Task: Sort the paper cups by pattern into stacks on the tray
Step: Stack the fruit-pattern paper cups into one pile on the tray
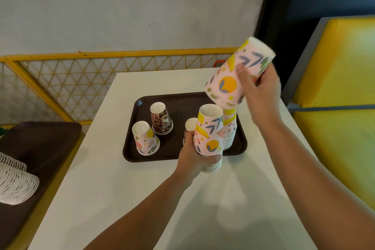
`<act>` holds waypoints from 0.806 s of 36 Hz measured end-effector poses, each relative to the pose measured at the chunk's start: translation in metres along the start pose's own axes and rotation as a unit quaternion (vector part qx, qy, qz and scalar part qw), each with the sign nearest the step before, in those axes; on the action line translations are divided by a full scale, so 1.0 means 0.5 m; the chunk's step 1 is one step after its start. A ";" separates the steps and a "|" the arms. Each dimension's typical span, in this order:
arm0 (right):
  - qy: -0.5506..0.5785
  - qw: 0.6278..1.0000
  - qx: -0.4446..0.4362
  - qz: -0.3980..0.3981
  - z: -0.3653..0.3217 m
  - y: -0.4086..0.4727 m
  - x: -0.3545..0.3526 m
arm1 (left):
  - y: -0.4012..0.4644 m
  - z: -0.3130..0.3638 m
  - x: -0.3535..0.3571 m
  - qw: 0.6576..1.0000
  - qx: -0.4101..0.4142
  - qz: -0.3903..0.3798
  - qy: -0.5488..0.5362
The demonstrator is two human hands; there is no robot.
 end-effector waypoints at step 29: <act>-0.156 0.978 -0.065 -0.122 0.070 -0.091 0.067 | 0.016 0.041 -0.006 0.999 0.034 0.010 -0.027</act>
Point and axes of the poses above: each hand's wrist, its own y-axis towards the middle knuckle, its own x-axis out of the palm, z = x × y, the point moved 9 cm from there along y, towards the middle knuckle, and after that the axes turned 11 degrees about x, right-handed, at the moved point
